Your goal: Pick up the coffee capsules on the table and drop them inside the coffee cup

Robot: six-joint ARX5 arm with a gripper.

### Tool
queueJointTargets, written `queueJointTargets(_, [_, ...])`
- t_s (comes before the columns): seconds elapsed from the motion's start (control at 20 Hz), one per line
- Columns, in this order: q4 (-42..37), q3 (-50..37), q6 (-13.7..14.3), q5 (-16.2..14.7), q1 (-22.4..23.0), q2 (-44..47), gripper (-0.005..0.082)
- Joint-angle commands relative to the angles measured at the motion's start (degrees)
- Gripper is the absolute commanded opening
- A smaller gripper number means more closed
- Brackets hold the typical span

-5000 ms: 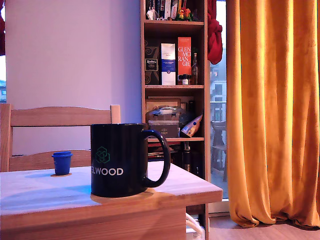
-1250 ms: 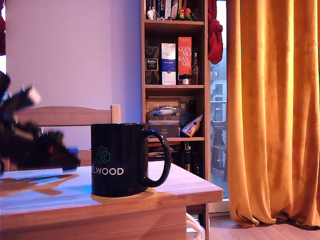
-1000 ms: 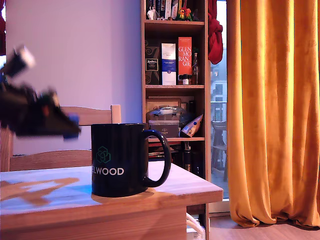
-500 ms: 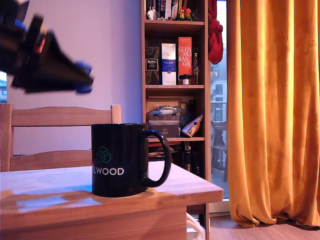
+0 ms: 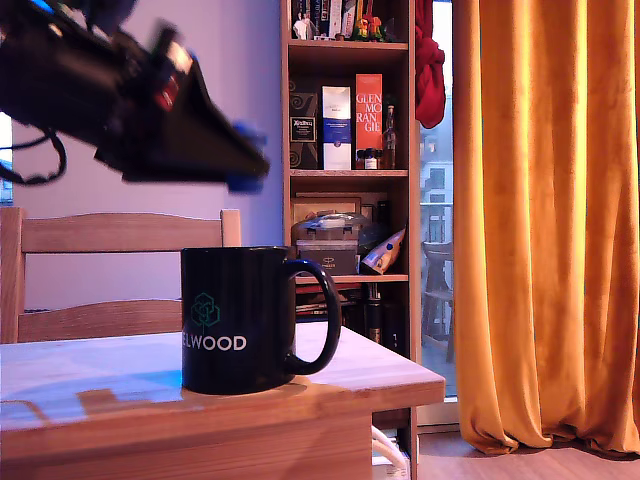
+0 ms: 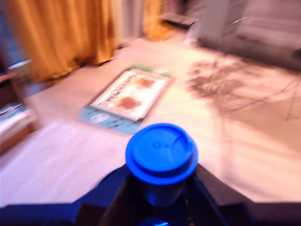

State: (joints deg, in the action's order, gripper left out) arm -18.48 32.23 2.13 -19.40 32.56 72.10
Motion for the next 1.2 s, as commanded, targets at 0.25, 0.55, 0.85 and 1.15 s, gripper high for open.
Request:
queueJointTargets(0.25, [-0.79, -0.13, 1.05, 2.67, 0.31, 1.73, 0.0158])
queueJointTargets(0.55, [-0.79, -0.13, 0.90, 2.25, 1.01, 1.73, 0.0158])
queueJointTargets(0.85, [0.96, -0.13, 0.68, 1.86, 1.01, 1.73, 0.0164])
queueJointTargets(1.15, [3.39, -0.13, 0.39, -0.74, 1.01, 1.73, 0.0536])
